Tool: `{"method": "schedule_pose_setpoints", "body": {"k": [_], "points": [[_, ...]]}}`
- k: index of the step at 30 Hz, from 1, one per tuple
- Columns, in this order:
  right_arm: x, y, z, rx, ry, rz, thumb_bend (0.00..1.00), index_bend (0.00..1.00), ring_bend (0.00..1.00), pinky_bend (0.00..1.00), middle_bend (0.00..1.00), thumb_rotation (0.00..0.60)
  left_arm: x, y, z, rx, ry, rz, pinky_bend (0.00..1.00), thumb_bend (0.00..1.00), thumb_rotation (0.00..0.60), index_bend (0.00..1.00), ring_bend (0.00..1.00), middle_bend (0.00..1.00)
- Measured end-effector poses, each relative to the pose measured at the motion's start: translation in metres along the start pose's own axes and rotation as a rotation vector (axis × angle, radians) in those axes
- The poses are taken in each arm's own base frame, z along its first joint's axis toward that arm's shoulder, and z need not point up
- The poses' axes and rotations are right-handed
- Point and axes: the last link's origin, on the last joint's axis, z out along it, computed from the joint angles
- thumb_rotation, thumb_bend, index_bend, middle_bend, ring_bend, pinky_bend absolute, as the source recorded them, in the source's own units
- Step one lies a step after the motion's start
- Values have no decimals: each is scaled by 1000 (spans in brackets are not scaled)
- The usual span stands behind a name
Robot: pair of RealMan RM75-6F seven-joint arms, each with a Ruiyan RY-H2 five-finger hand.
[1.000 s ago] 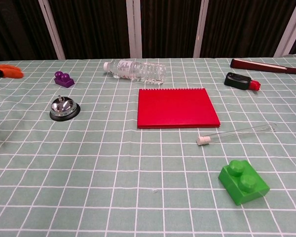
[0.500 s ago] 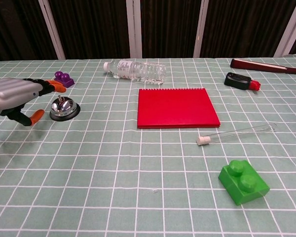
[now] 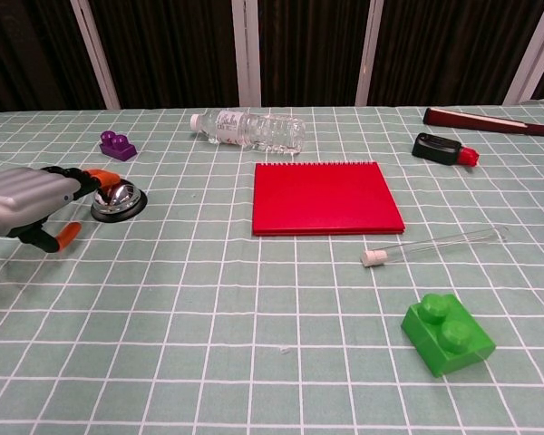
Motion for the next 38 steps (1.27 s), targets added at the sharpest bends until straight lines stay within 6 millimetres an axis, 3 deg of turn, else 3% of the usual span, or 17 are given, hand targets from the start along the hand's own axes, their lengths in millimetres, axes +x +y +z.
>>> {"method": "schedule_pose_setpoints", "body": {"k": [5,14,17,20,23,27,34,38], "points": [[0,0,0,3,3,3,351,0,0,0,0,600,2,2,1,-3,16,-17,0,788,600,0,0,0],[1,0,0,7,6,0,351,0,0,0,0,600,46,10,0,-42,213,-104,0,728,600,0,0,0],[0,0,-1,7,7,-1,351,0,0,0,0,600,66,8,-5,-58,289,-142,0,635,600,0,0,0],[0,0,-1,7,6,-2,351,0,0,0,0,600,78,0,-13,-61,330,-150,0,458,600,0,0,0],[0,1,-1,6,6,-6,351,0,0,0,0,600,80,-11,-28,-49,341,-150,0,313,600,0,0,0],[0,1,-1,2,3,-10,351,0,0,0,0,600,68,-30,-61,-9,316,-154,0,170,600,0,0,0],[0,0,-1,5,6,-28,351,0,0,0,0,600,37,-66,-135,98,236,-142,0,117,600,0,0,0],[-1,-1,-1,4,7,-33,351,0,0,0,0,600,30,-84,-171,155,220,-142,0,117,600,0,0,0]]}}
